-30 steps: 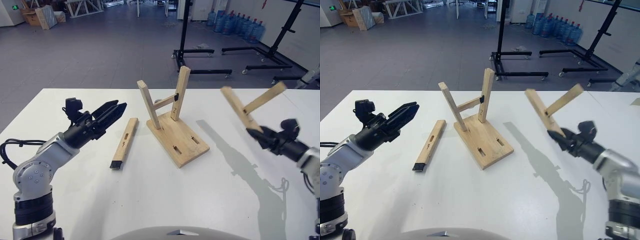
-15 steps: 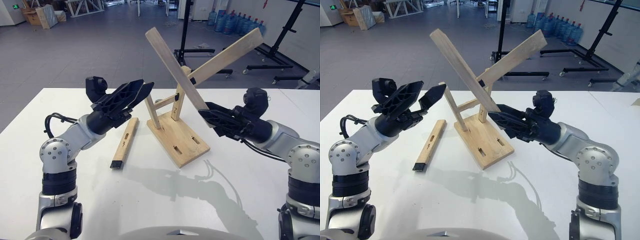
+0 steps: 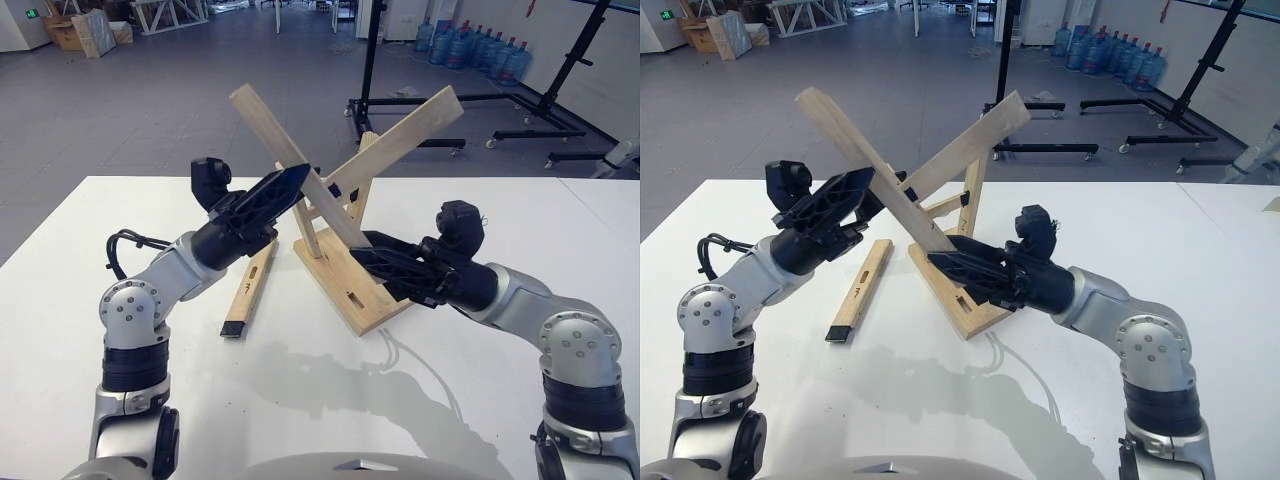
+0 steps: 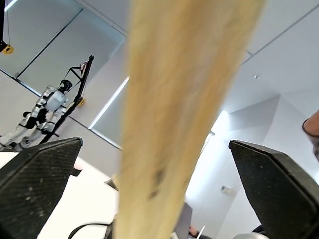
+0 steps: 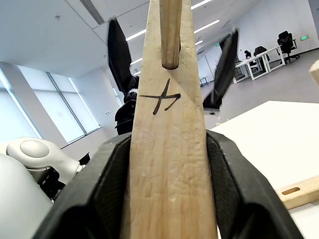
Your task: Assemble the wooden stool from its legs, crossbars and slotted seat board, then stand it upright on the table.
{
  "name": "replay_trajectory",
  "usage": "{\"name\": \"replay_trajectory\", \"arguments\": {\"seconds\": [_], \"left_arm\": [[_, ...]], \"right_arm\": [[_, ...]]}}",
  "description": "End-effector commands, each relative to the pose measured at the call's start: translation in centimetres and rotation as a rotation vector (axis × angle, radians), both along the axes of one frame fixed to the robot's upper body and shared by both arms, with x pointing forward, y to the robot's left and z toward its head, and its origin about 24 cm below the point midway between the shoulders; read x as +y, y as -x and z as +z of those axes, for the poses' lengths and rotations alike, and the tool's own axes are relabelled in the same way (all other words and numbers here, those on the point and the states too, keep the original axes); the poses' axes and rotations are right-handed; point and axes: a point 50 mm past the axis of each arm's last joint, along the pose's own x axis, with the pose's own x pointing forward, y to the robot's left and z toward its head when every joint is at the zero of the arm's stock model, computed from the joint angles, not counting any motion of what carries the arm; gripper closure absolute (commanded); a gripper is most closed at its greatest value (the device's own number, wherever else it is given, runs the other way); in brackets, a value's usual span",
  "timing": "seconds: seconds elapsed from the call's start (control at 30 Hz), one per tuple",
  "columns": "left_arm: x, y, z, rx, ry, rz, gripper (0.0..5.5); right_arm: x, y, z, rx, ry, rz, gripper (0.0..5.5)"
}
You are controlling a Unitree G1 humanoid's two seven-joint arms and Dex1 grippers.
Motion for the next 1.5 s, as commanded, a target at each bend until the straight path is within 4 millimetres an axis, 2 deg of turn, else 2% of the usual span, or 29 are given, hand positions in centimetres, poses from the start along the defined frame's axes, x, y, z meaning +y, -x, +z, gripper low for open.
{"name": "replay_trajectory", "arguments": {"seconds": [0.03,0.3,0.9,1.27,1.3,1.4,1.5], "left_arm": [[0.2,-0.2,1.4,0.003,0.042,-0.003,0.10],[-0.4,-0.9,1.6,0.068,0.041,0.006,0.10],[-0.8,-0.8,1.3,0.093,0.000,-0.008,3.03],[0.2,-1.4,1.0,0.099,-0.020,0.063,3.18],[0.3,-1.5,0.9,0.094,-0.035,0.082,3.19],[0.6,-2.1,0.4,0.081,-0.085,0.133,3.36],[0.7,-2.5,-0.3,0.061,-0.152,0.183,3.45]], "right_arm": [[0.3,0.1,-0.3,-0.005,0.002,-0.006,3.45],[0.4,-0.1,-0.2,-0.012,-0.001,-0.020,3.45],[0.6,-0.1,-0.9,-0.001,0.028,-0.026,3.45],[0.1,-0.4,-0.5,-0.047,0.026,-0.092,3.45],[0.1,-0.2,-0.6,-0.060,0.048,-0.091,3.05],[0.5,0.5,-0.9,-0.078,0.129,-0.056,2.48],[-0.1,0.7,-0.7,-0.079,0.168,-0.042,1.89]]}}
